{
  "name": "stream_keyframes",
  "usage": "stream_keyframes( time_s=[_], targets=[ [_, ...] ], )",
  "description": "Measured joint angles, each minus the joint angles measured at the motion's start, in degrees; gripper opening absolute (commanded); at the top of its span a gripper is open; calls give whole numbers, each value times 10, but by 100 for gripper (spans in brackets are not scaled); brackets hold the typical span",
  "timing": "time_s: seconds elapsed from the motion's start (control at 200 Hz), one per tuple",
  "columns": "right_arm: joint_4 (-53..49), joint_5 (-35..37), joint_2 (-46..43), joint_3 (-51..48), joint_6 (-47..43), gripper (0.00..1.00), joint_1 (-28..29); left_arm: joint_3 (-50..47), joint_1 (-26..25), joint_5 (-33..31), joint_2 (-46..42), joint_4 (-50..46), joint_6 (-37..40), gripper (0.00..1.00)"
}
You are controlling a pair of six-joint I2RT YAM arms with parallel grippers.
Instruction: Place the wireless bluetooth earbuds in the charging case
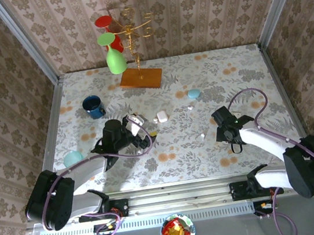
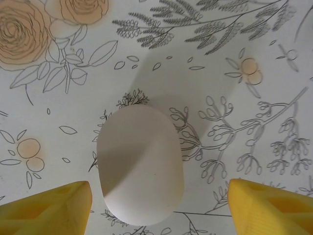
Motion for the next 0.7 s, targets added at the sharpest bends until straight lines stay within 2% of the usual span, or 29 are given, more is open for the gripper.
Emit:
stream_keyframes(
  time_s=[0.195, 0.375, 0.525, 0.7],
  targets=[
    [26, -27, 34, 0, -4, 64, -11, 0, 0, 6, 2, 0, 0, 100],
    [40, -50, 55, 2, -5, 47, -17, 0, 0, 7, 4, 1, 0, 100],
    [45, -66, 62, 11, -11, 37, -17, -1, 0, 7, 4, 1, 0, 100],
    [48, -76, 62, 11, -15, 33, -17, -2, 0, 7, 4, 1, 0, 100]
  ],
)
